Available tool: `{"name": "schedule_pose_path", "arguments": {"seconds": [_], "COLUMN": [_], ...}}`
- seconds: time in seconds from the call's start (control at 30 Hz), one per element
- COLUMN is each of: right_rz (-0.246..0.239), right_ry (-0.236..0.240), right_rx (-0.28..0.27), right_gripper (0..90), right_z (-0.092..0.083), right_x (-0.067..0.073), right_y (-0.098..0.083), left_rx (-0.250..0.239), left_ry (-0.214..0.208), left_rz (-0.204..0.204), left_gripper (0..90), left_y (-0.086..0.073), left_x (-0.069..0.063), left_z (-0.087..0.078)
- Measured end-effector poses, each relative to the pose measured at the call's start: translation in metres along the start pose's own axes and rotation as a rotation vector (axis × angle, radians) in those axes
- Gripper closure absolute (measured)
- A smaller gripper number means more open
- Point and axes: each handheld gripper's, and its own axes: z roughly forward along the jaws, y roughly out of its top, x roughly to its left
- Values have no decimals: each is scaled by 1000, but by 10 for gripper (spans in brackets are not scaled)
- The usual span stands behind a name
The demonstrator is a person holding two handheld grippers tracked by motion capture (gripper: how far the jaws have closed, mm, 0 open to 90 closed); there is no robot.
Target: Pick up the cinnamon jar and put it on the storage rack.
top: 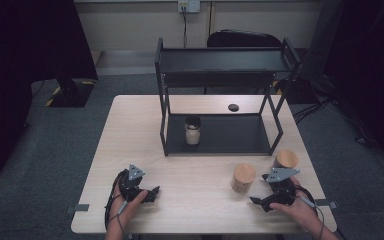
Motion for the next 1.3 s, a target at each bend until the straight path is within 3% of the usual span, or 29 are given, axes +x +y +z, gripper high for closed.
{"name": "schedule_pose_path", "arguments": {"seconds": [0.23, 1.3], "right_rz": [-36, -44], "right_ry": [-6, 22], "right_rx": [8, -20], "right_gripper": [9, 10], "right_z": [0, 7], "right_x": [2, 4], "right_y": [4, 20], "left_rx": [0, 0], "left_ry": [0, 0], "left_rz": [0, 0], "left_gripper": [0, 0], "left_y": [0, 0], "left_x": [0, 0], "left_z": [0, 0]}}
